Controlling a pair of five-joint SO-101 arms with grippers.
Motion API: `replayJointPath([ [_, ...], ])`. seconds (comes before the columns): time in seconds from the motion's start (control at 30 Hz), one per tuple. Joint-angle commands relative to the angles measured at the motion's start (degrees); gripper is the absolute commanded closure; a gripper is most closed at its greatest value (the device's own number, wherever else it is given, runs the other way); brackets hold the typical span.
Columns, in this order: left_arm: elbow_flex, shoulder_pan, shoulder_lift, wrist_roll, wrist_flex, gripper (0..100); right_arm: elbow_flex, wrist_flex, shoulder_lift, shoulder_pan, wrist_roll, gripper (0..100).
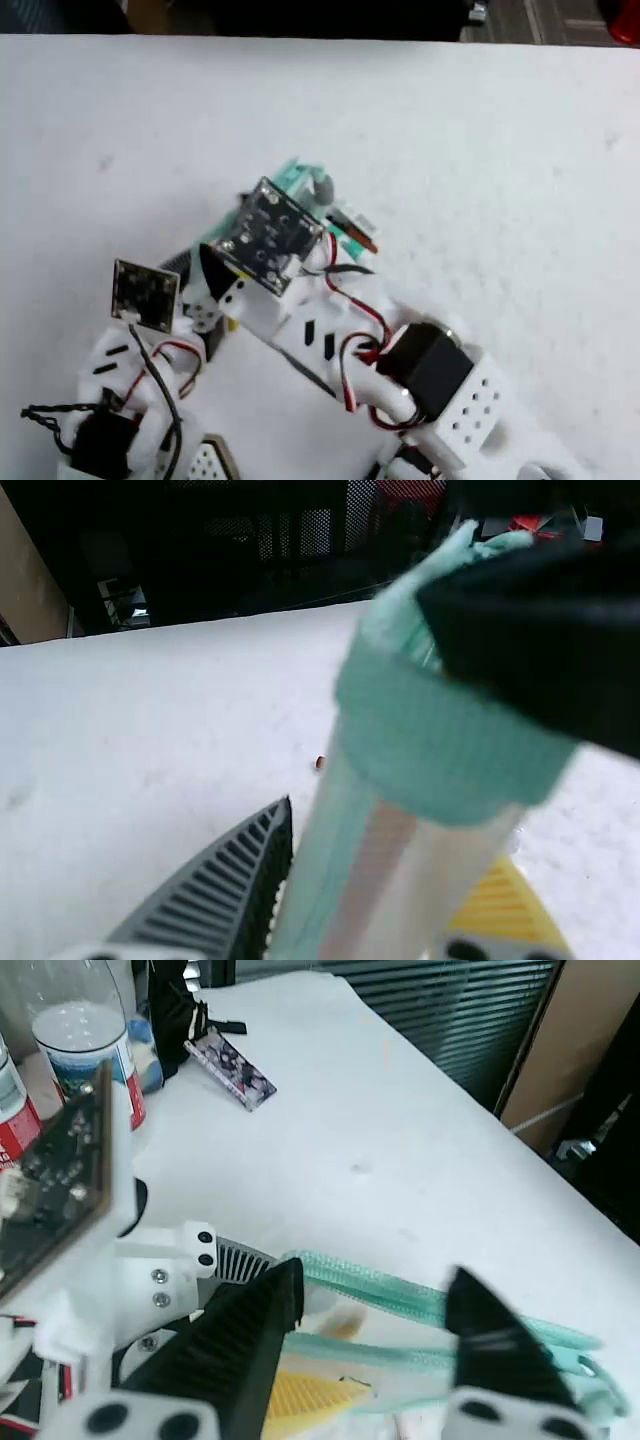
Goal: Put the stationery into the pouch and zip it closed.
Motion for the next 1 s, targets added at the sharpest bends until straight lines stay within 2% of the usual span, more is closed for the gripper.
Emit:
replayJointPath([
  [0.0,-1.5,-1.0,0.0,0.4,-0.8,77,-7.2,2.9,1.1,2.3,-0.6,71.9],
  [0.1,-1.5,-1.1,0.0,0.4,-0.9,77,-12.6,4.1,1.1,6.5,-1.1,72.2],
  [0.2,-1.5,-1.2,0.0,0.5,-0.9,78,-16.0,4.3,1.9,14.5,-1.1,72.2],
  [0.33,-1.5,-4.3,0.0,0.3,-2.3,86,-15.6,5.4,6.9,23.7,-1.1,72.2],
  [0.47,-1.5,-7.8,0.0,0.3,-3.4,90,-14.9,6.2,15.6,29.1,-0.8,72.2],
  [0.67,-1.5,-8.0,0.0,0.4,-3.3,90,-15.2,5.0,31.4,30.5,-0.6,72.6],
  [0.73,-1.5,-8.0,0.0,0.5,-3.3,90,-15.7,2.9,37.1,29.8,0.1,75.7],
  [0.87,-1.5,-8.1,0.0,0.4,-3.3,90,-22.4,2.5,50.9,28.4,7.2,81.5],
  [0.97,-1.5,-8.1,0.0,0.3,-3.3,90,-29.9,4.2,60.7,28.3,7.2,81.4],
])
